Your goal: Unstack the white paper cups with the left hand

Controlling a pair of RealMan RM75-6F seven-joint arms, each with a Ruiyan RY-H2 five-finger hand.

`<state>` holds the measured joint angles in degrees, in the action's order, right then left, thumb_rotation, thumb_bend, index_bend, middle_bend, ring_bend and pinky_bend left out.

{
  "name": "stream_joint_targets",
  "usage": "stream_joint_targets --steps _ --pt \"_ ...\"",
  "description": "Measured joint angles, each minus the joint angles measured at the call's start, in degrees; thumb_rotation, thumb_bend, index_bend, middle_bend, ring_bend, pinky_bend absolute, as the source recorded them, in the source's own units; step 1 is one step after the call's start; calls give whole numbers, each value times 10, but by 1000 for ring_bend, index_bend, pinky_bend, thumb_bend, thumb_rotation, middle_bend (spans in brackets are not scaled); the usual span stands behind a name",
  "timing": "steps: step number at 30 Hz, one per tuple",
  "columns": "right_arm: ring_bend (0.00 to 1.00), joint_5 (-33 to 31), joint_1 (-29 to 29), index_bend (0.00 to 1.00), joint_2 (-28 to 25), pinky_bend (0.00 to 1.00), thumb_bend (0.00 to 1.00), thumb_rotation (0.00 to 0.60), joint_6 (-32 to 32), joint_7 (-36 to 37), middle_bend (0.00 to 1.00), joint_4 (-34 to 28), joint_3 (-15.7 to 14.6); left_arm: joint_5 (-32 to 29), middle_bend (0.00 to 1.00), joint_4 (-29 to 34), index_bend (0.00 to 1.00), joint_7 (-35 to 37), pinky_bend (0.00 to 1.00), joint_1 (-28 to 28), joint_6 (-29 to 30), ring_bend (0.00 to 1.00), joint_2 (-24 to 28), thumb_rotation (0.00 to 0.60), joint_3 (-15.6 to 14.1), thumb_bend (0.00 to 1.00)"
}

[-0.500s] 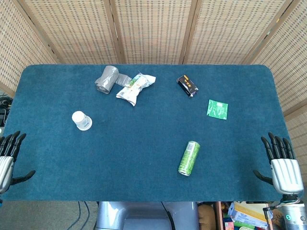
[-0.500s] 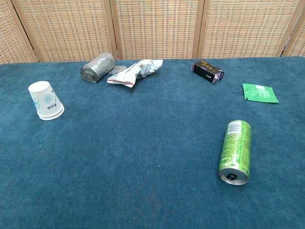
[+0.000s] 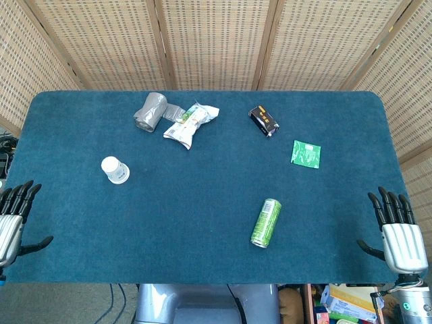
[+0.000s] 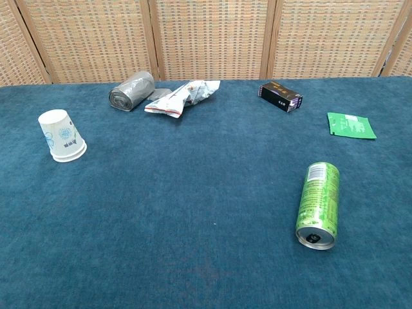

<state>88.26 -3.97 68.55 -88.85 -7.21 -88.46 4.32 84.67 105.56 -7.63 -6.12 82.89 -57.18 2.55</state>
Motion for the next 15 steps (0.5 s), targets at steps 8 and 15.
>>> stream_joint_targets --steps 8,15 --pt "0 -13 -6 0 -2 0 0 600 16 7 0 4 4 -54 0 17 21 5 0 -89 -97 0 28 600 66 49" --pt "0 -29 -8 0 -4 0 0 600 29 20 0 7 8 -206 0 -6 186 -68 0 -201 -225 0 26 600 115 52"
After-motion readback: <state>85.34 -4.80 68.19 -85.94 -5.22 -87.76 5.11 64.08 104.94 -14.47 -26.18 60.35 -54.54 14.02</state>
